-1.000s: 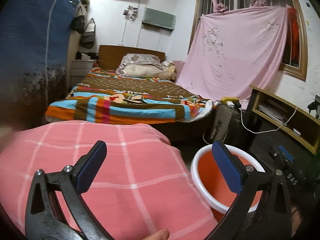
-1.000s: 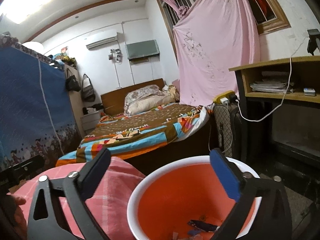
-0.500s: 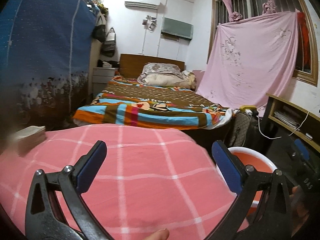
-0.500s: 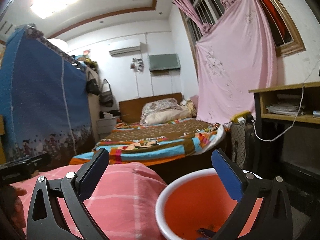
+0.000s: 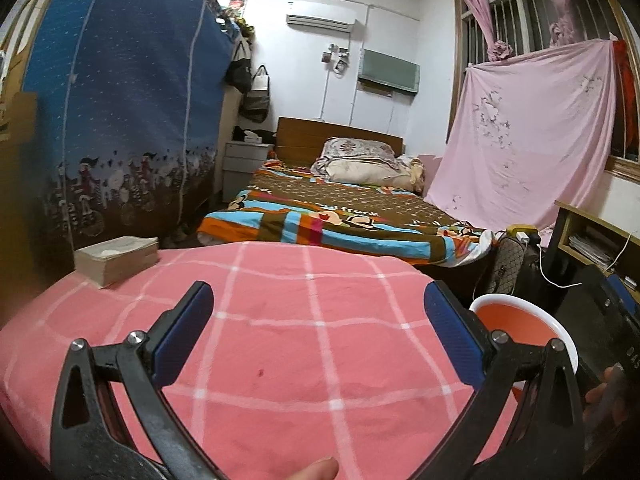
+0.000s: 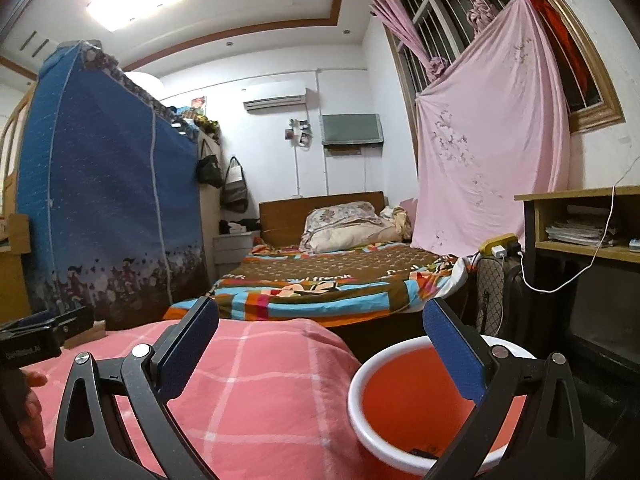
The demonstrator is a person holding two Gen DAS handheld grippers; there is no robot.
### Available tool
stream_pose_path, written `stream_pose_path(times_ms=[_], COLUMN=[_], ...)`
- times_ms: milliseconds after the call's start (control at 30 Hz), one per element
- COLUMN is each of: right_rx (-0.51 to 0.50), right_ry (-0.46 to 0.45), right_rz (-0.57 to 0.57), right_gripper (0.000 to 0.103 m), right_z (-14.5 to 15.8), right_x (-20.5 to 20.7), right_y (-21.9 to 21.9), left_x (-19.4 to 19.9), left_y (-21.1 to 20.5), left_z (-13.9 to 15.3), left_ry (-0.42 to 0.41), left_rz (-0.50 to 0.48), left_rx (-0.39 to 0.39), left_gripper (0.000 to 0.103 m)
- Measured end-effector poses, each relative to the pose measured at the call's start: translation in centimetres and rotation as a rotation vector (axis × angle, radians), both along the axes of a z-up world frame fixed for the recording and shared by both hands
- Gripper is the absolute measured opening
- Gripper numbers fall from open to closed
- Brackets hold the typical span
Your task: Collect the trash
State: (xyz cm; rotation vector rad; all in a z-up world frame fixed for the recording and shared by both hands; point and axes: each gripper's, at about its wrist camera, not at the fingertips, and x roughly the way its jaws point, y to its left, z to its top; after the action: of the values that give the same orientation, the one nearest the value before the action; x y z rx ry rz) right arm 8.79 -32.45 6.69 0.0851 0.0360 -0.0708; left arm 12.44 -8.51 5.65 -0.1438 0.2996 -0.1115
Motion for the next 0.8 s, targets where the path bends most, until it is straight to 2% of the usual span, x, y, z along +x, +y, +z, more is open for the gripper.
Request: stream_pose_path(times_ms=[400,800], right_rx=[-0.039,-0.057], right_ry=[0.003,-0.023], right_rz=[0.042,0.045], right_gripper=[0.103,0.103], right_z=[-0.3,-0.9], right_x=[-3.9,-6.8], right_y=[4.1,6.0], left_x=[-3.8,-6.8], left_y=[3.3,5.5], left_z=[-0.3,-0.5], left_ry=[-0.018,-0.050], left_rz=[0.055,0.081], left_rx=[0.033,0.072], left_gripper=[0.090,0.090])
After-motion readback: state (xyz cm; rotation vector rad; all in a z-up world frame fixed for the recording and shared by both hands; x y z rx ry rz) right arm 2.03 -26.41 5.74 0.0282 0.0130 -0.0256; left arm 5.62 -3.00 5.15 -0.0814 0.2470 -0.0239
